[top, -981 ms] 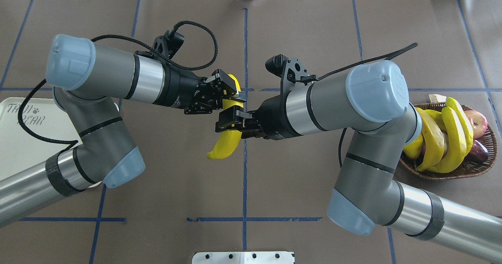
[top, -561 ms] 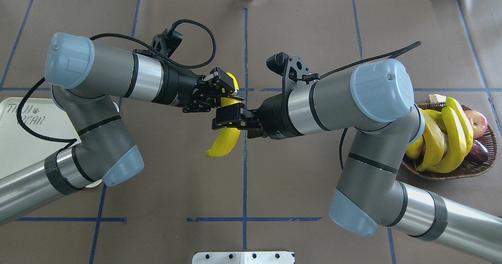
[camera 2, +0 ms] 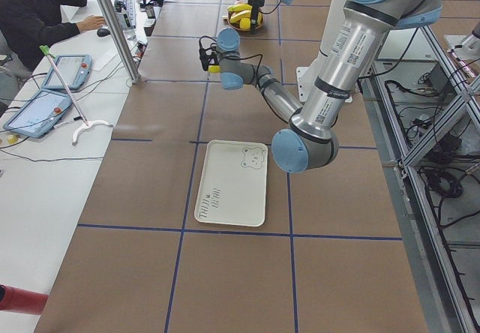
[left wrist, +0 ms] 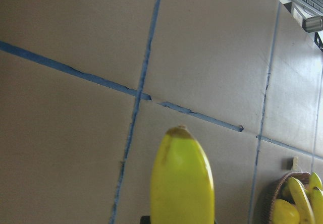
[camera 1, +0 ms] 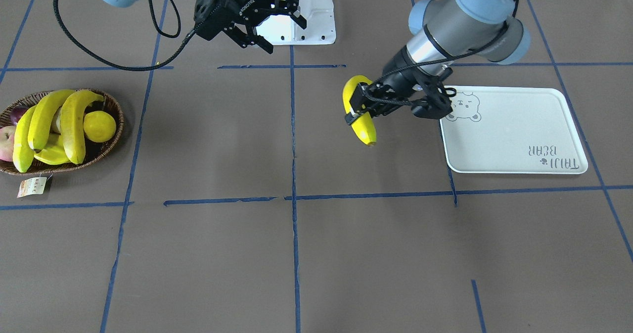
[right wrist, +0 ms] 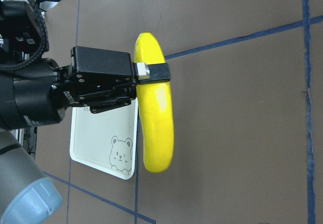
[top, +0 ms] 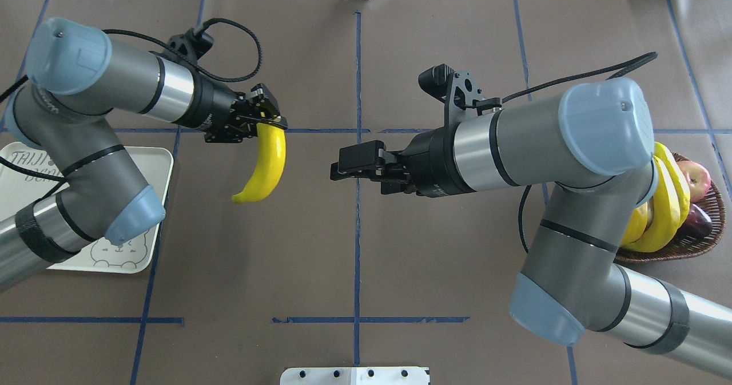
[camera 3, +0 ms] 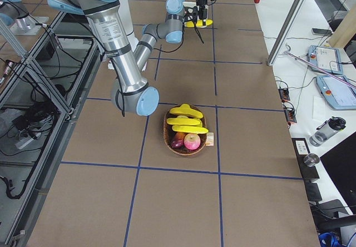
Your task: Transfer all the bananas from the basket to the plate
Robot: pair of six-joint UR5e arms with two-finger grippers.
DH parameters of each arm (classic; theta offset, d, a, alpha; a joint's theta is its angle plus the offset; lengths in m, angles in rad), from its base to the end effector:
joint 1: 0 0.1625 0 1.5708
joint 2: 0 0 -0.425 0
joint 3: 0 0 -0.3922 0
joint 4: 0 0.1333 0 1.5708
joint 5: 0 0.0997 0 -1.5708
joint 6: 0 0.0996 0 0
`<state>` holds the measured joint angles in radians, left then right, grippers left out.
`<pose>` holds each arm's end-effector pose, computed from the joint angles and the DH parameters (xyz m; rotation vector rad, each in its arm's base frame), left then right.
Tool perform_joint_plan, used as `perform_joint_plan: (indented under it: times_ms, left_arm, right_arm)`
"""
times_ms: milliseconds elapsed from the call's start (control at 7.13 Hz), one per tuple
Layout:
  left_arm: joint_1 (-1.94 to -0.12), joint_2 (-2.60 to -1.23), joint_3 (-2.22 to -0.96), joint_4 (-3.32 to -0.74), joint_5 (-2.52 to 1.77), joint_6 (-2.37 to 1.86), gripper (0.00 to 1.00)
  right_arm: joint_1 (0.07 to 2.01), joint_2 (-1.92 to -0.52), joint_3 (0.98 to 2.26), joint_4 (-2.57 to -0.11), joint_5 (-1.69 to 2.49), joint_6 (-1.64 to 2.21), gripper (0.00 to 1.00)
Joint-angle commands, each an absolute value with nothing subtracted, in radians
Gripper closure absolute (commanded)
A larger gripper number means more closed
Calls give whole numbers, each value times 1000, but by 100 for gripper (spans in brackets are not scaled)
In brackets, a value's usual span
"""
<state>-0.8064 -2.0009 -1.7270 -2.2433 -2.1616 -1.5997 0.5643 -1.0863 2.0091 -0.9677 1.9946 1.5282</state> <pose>0.3683 -0.4965 0.2623 -0.0093 1.3207 -0.3398 -0.3983 -0.3614 0.1304 0.1256 -1.5254 0.0924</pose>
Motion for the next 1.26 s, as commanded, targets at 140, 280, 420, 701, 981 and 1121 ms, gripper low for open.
perform_joint_plan:
  times_ms: [140,280,420,701,981,1121]
  left_arm:
    - [-986,-1681,-1718,-2178,-2279,-1259,100]
    - [-1032,-1601,-1710,-2177,-2278,-1206,100]
    - [-1058,-1564,-1682,-2178,-2276,-1206,100]
    - [-1062,-1546,-1594,-2186,-2263,-1204,100]
    - [-1063,-1543,-1534,-2187,-2227,-1149,100]
    - [-1069,-1542,-1513,-2189,-2226,-1114,100]
  right_arm:
    - [606,-1152,2016,-969,1982,1529,0]
    - [629,-1181,2014,-969,1976,1528,0]
    - [646,-1186,2008,-969,1974,1528,0]
    - [653,-1187,2005,-969,1974,1528,0]
    - [655,-1195,2005,-969,1974,1528,0]
    - [655,-1196,2003,-969,1974,1528,0]
